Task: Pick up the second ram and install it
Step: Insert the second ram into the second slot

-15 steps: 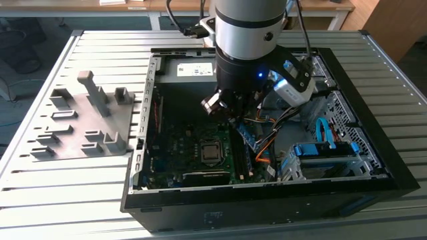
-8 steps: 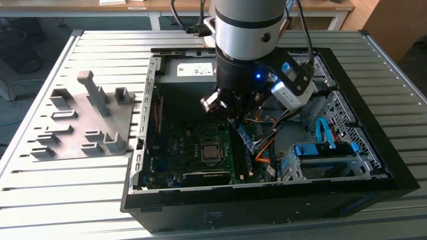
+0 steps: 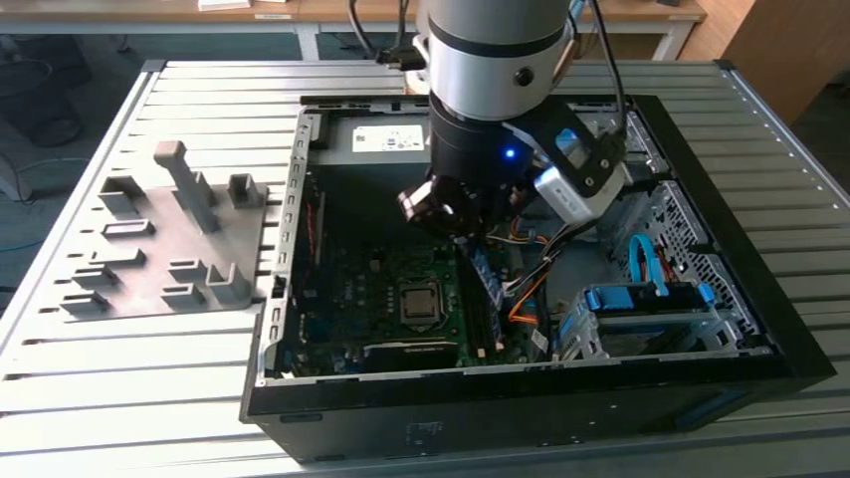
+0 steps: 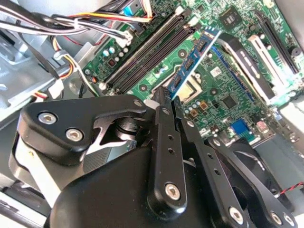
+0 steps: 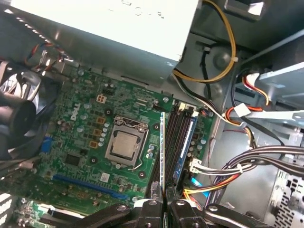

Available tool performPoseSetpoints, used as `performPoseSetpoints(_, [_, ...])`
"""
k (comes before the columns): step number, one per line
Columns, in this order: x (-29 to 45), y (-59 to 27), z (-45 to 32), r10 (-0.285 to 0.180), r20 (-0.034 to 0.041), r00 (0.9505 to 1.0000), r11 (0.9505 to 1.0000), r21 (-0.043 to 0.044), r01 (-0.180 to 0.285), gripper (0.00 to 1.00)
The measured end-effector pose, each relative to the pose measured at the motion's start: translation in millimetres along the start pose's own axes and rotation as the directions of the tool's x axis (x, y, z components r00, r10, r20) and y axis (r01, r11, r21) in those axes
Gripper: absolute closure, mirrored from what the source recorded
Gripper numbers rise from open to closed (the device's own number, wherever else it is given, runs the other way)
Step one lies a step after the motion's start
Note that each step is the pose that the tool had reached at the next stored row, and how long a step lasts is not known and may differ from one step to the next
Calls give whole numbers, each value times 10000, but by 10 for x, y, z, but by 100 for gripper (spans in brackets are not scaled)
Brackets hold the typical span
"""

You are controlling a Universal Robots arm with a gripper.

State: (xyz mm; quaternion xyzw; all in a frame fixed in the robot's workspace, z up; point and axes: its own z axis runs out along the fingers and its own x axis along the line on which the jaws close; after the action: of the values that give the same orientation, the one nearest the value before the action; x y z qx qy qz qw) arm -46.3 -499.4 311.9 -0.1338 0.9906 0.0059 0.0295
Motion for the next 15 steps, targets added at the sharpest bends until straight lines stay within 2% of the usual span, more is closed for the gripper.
performPoseSetpoints(8, [0, 0, 6, 721, 4, 9974, 9974, 43, -721, 86])
performPoseSetpoints(15, [1, 0, 11, 1332, 10, 9911, 9911, 80, -1332, 86])
